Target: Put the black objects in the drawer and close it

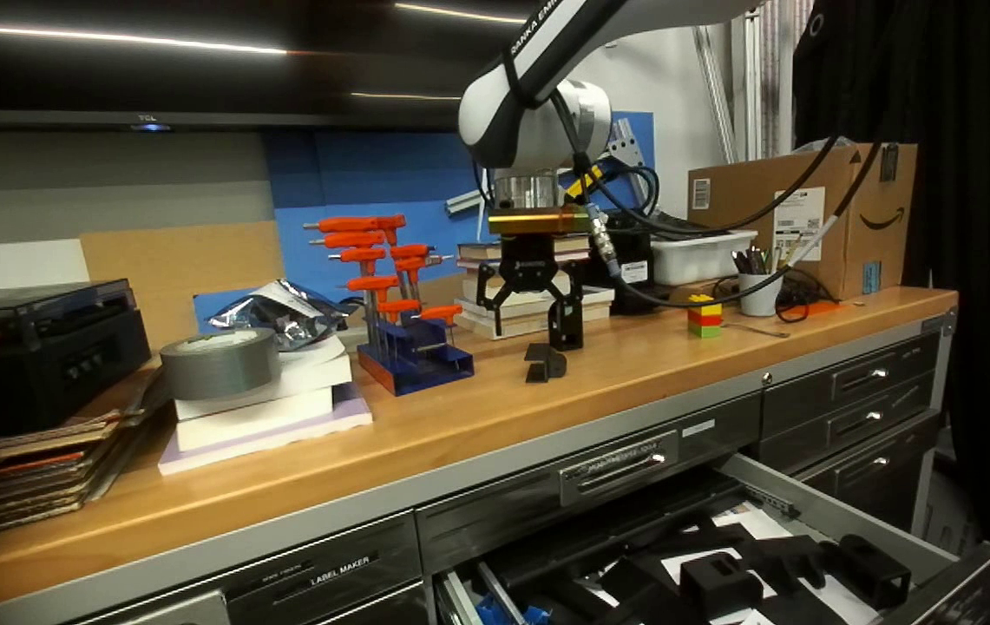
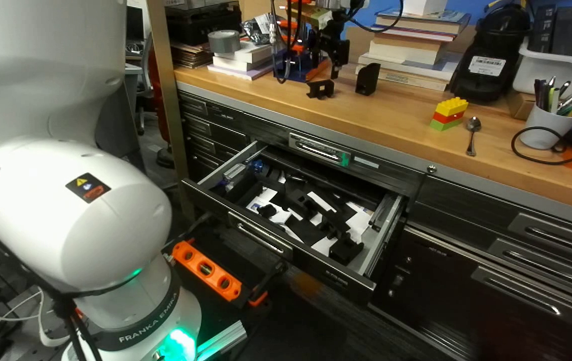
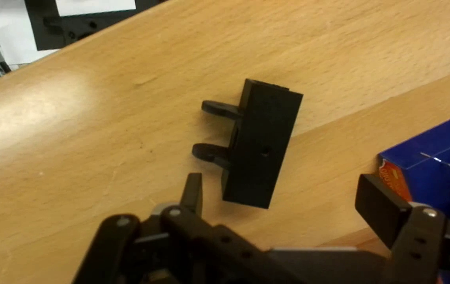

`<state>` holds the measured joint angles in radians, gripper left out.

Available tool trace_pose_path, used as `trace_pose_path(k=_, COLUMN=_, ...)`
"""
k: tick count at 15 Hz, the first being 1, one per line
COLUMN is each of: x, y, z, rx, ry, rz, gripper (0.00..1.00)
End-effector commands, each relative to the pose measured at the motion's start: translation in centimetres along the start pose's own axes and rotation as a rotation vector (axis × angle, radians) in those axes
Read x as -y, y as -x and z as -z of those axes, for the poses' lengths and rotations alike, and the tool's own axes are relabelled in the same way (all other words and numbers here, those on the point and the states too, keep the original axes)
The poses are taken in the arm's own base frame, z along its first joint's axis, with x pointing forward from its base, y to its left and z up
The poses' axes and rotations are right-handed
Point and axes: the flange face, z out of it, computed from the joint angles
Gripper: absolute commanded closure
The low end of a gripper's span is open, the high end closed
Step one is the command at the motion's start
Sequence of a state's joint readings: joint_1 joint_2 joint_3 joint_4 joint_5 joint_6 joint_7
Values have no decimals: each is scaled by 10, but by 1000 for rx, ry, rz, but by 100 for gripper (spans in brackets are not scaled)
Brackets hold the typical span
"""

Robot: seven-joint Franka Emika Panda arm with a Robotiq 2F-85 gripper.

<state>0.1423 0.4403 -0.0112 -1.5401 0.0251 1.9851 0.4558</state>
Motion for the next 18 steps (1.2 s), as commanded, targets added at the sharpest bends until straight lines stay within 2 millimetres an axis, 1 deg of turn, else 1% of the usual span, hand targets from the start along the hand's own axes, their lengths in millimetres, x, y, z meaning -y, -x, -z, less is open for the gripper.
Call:
trace_pose_path(k=1, x=14, y=3, z=6, rx=20, ry=2, rz=-44, gripper=0)
trace_pose_path(k=5, x=18, y=11, z=3, rx=17, ry=1, rz=-73, gripper=0)
trace_pose_path(k=9, x=16, y=16, z=-5, rx=16, ry=-3, rz=-88, gripper=0)
trace_pose_path(k=18, x=4, y=23, z=-34, rx=-7, ry=-40, rz=-112, gripper=0)
